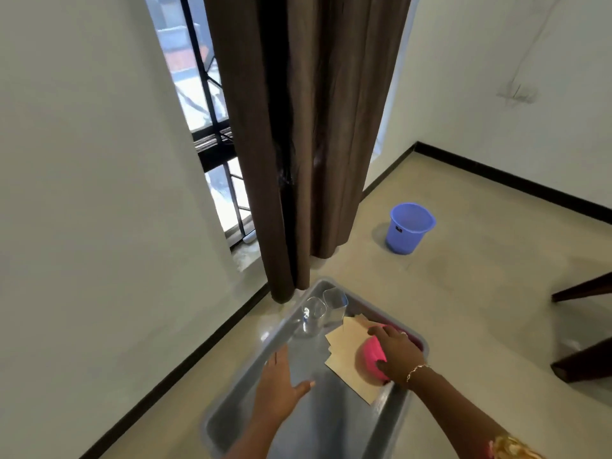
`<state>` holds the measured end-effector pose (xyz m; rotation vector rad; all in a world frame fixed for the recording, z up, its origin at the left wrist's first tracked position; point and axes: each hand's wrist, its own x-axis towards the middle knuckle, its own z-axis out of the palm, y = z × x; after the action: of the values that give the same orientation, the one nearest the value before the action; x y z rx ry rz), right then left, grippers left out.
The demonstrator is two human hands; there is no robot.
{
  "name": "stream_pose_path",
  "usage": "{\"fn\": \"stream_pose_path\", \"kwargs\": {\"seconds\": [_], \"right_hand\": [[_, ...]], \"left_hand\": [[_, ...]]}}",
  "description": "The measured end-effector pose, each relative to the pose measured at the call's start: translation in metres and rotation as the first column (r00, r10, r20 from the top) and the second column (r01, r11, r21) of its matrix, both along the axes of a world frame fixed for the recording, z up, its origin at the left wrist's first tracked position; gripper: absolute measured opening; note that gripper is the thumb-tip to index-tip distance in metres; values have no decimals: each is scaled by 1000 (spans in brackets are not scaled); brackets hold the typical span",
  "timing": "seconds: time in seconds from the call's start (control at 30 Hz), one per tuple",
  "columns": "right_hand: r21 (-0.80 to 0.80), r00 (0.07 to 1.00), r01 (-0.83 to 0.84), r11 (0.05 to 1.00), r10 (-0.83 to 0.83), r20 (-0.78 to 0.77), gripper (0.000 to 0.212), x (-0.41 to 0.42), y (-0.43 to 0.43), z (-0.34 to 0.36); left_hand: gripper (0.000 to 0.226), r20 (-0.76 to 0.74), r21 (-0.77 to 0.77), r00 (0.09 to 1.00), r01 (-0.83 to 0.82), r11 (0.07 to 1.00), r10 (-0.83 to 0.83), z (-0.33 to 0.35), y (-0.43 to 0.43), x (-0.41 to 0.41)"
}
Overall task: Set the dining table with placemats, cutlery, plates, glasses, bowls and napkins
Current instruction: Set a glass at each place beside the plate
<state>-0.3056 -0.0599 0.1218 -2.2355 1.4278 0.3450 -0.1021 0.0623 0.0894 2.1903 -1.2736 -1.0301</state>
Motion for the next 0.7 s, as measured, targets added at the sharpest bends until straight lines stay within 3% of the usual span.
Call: {"fn": "stream_pose_path", "kwargs": {"seconds": [0.33, 0.57, 0.7], "right_hand": [[-9, 980, -48, 999, 45, -195, 71, 71, -103, -84], [-70, 956, -159, 985, 136, -261, 87, 101, -145, -122], [-95, 971, -127, 987, 104, -214, 69, 102, -145, -139]], "left_hand": [[91, -173, -46, 984, -47, 998, 38, -89, -120, 37], [93, -144, -26, 990, -2, 1000, -1, -130, -153, 29], [85, -62, -17, 997, -40, 999, 39, -145, -161, 18]]}}
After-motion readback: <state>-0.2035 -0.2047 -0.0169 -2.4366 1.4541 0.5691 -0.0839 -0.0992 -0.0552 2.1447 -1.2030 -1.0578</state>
